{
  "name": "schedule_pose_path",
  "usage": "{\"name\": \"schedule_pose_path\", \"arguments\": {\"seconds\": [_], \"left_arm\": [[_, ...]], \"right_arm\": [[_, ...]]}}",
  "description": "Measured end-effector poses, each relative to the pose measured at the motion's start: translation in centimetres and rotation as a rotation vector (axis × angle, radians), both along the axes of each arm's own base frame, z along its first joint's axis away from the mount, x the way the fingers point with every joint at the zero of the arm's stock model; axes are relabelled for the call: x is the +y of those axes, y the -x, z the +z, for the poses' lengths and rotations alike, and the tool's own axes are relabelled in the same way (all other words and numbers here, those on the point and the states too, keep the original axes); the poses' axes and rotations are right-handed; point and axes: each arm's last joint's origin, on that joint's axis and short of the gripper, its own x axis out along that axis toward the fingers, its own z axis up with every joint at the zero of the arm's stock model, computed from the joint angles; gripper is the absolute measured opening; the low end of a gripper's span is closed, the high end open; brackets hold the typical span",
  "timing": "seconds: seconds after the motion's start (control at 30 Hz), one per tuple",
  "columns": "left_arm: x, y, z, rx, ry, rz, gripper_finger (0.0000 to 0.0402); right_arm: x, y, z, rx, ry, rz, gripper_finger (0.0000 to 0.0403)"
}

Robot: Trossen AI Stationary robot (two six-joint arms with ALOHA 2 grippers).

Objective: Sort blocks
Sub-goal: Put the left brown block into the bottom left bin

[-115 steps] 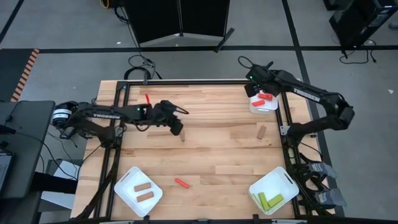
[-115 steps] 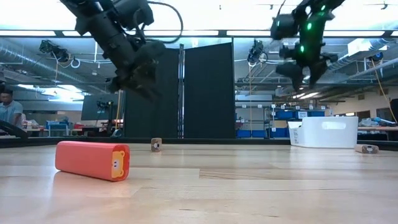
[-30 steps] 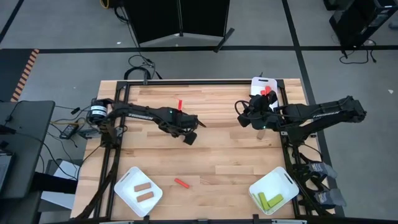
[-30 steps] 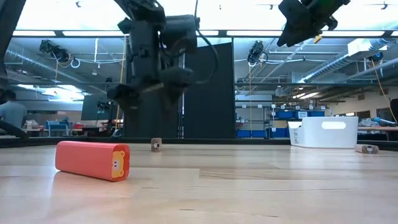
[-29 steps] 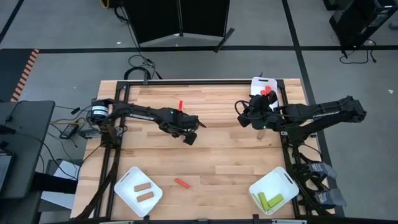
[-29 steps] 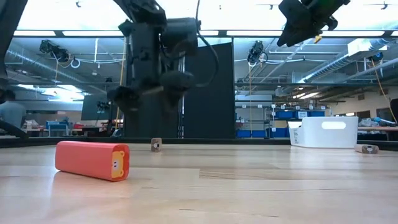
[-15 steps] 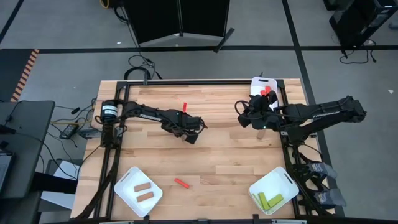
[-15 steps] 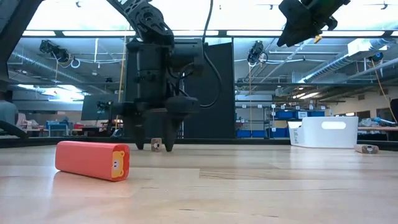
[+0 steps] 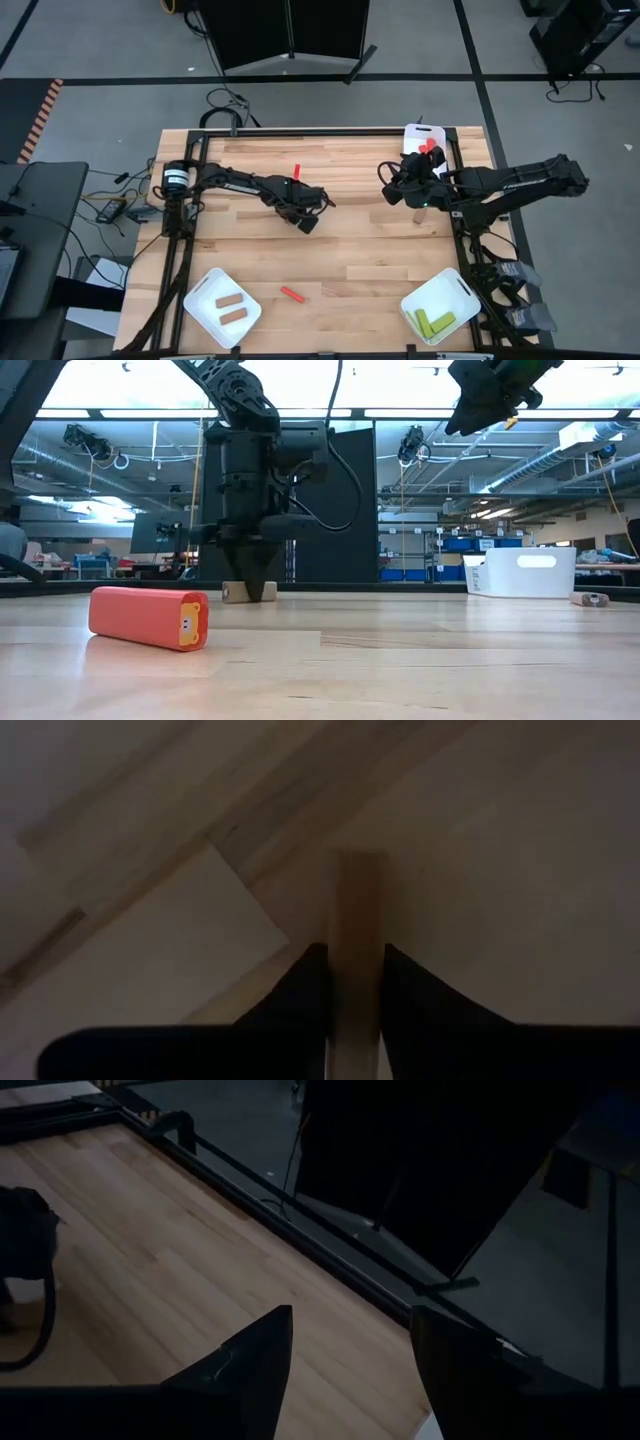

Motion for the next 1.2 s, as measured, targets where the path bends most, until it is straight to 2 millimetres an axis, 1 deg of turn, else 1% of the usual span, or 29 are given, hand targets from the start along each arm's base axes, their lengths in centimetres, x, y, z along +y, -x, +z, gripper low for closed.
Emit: {"name": "schedule_pose_path", "arguments": {"seconds": [0.07, 0.1, 0.2, 0.23, 0.3, 0.37, 0.43, 0.5, 0.57, 0.63, 0.7, 0.8, 0.93, 1.07, 1.2], "left_arm": [[-0.4, 0.0, 0.6, 0.017, -0.004, -0.048, 0.0067], [-0.8, 0.2, 1.2, 0.035, -0.009, -0.073, 0.0067], [-2.8, 0.9, 4.7, 0.041, -0.033, -0.195, 0.0067], [-3.7, 1.4, 5.9, 0.053, -0.043, -0.247, 0.0067], [-6.0, 3.1, 8.0, 0.081, -0.051, -0.344, 0.0067], [-8.6, 4.9, 10.6, 0.027, -0.019, -0.444, 0.0067], [-11.3, 7.3, 13.1, -0.038, 0.039, -0.553, 0.0067], [-13.8, 9.2, 14.8, -0.11, 0.071, -0.596, 0.0067], [-15.7, 10.8, 15.5, -0.139, 0.097, -0.596, 0.0067], [-17.4, 11.9, 15.6, -0.138, 0.114, -0.59, 0.0067], [-19.2, 12.9, 15.0, -0.12, 0.123, -0.597, 0.0067], [-21.0, 13.8, 13.1, -0.052, 0.134, -0.602, 0.0067], [-22.4, 15.3, 10.2, 0.05, 0.162, -0.582, 0.0067], [-23.7, 16.3, 8.1, 0.038, 0.213, -0.593, 0.0067], [-24.6, 17.1, 6.3, 0.003, 0.276, -0.602, 0.0067]], "right_arm": [[0.2, 0.0, 0.0, 0.0, -0.01, 0.015, 0.0214], [0.3, 0.0, 0.0, -0.002, -0.016, 0.025, 0.0214], [0.9, 0.0, -0.2, -0.006, -0.021, 0.054, 0.0214], [1.1, 0.0, -0.3, -0.001, -0.02, 0.064, 0.0214], [1.5, 0.0, -0.3, -0.008, -0.026, 0.08, 0.0214], [2.0, 0.0, -0.4, -0.02, -0.034, 0.098, 0.0214], [2.5, 0.0, -0.8, -0.018, -0.034, 0.121, 0.0214], [2.9, -0.1, -1.0, -0.031, -0.035, 0.144, 0.0214], [3.2, -0.3, -1.3, -0.045, -0.029, 0.171, 0.0214], [3.6, -0.7, -1.5, -0.072, -0.04, 0.209, 0.0214], [3.9, -1.4, -1.4, -0.119, -0.068, 0.259, 0.0214], [4.5, -2.7, -1.2, -0.183, -0.106, 0.346, 0.0214], [5.9, -5.0, -1.4, -0.248, -0.134, 0.499, 0.0214], [8.1, -7.6, -2.9, -0.283, -0.155, 0.651, 0.0214], [10.8, -9.9, -5.4, -0.281, -0.18, 0.773, 0.0218]]}}
